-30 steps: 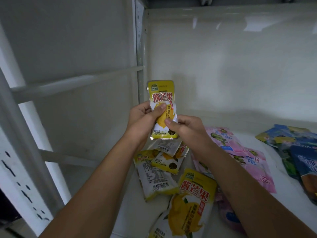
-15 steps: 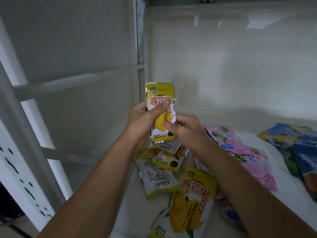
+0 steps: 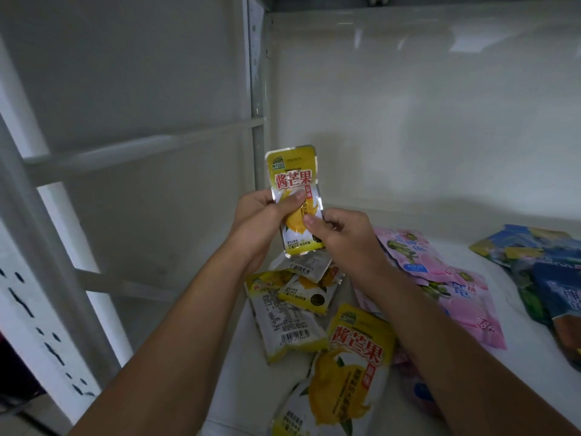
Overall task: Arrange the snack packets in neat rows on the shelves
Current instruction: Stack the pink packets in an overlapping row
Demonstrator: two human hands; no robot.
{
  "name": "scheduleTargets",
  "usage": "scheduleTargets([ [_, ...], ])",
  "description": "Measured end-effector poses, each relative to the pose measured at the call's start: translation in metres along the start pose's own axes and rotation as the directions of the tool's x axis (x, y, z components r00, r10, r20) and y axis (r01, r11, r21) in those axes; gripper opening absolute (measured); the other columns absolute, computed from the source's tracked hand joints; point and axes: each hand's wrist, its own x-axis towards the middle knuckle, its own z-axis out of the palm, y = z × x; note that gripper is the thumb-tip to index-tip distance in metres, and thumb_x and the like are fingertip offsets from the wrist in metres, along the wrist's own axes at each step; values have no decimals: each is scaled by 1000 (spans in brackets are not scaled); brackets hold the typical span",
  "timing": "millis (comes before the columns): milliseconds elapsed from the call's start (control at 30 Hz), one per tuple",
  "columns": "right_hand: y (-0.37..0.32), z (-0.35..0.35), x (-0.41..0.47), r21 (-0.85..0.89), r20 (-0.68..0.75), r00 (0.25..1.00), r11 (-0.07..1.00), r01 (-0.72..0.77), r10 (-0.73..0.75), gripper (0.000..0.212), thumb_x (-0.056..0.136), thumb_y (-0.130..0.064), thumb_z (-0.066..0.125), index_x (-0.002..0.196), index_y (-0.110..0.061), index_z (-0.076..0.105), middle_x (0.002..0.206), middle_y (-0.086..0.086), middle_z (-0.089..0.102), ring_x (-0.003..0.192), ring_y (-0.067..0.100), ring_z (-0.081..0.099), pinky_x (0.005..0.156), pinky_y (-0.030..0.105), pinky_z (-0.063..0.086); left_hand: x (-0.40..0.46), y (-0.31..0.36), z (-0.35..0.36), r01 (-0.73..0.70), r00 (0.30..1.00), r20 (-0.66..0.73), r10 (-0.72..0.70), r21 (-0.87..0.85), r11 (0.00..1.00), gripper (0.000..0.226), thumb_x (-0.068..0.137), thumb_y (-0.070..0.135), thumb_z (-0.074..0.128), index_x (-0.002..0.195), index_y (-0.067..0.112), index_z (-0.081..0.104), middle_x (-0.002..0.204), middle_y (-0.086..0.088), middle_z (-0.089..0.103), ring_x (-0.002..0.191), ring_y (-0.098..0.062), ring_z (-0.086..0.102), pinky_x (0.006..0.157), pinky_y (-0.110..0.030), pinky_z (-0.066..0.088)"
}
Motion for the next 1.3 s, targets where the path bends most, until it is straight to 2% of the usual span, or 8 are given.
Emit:
scheduleTargets([
  [167,-3,2,5,168,-135,988,984,-56,79,13,97,-26,72,91,-15,76,78,-4,73,75,11,70,73,32,57,1,1,-2,-10,1000,-28,9,-15,1000,24,88,12,80,108,-2,76,102,-18,80,88,-30,78,84,-41,64],
  [400,-2,-3,5,276,-262,959,961,-36,111,12,100,-11,68,99,-7,80,87,7,80,86,27,77,83,47,64,-2,-1,1,29,991,128,-41,94,995,49,76,35,82,112,2,76,107,-17,79,102,-37,76,93,-45,62],
  [533,-1,-4,6,327,-265,948,941,-84,176,14,87,-23,70,89,-16,81,88,6,79,95,35,75,91,55,61,-1,-7,2,11,988,149,-51,258,966,24,93,23,77,104,1,78,100,-15,80,94,-33,78,91,-48,62],
  [700,-9,-10,2,398,-174,969,913,-92,174,20,93,-4,62,87,-12,80,76,2,78,69,14,73,62,28,59,-2,-8,2,-69,982,187,2,353,933,13,101,10,67,103,1,77,89,-6,81,73,-12,75,68,-25,58],
  [833,-6,-8,4,373,-213,964,925,-72,161,21,98,-15,70,85,-3,81,85,24,76,75,31,72,72,50,62,-5,-6,3,-98,979,204,27,349,932,10,95,8,73,100,-1,76,84,-5,81,68,-9,74,60,-20,55],
  [933,-1,-6,5,350,-234,956,933,-86,176,26,98,-21,72,85,0,79,85,28,74,74,37,70,75,61,61,-6,-5,3,-113,979,195,52,321,940,19,89,10,80,105,1,78,95,-10,81,81,-16,77,71,-30,63],
  [1167,1,-3,4,335,-284,942,939,-79,180,32,99,-30,71,87,-1,77,84,36,68,67,30,60,60,54,55,-8,-3,6,-13,965,258,-46,223,975,27,90,12,77,115,1,75,105,-16,80,94,-29,78,85,-40,64],
  [1300,8,-1,5,255,-298,945,965,-53,131,35,101,-28,68,83,1,74,75,30,66,64,25,58,62,39,51,-8,-4,5,-51,971,240,-17,275,960,17,95,4,72,110,-2,75,99,-14,80,82,-18,77,72,-27,60],
])
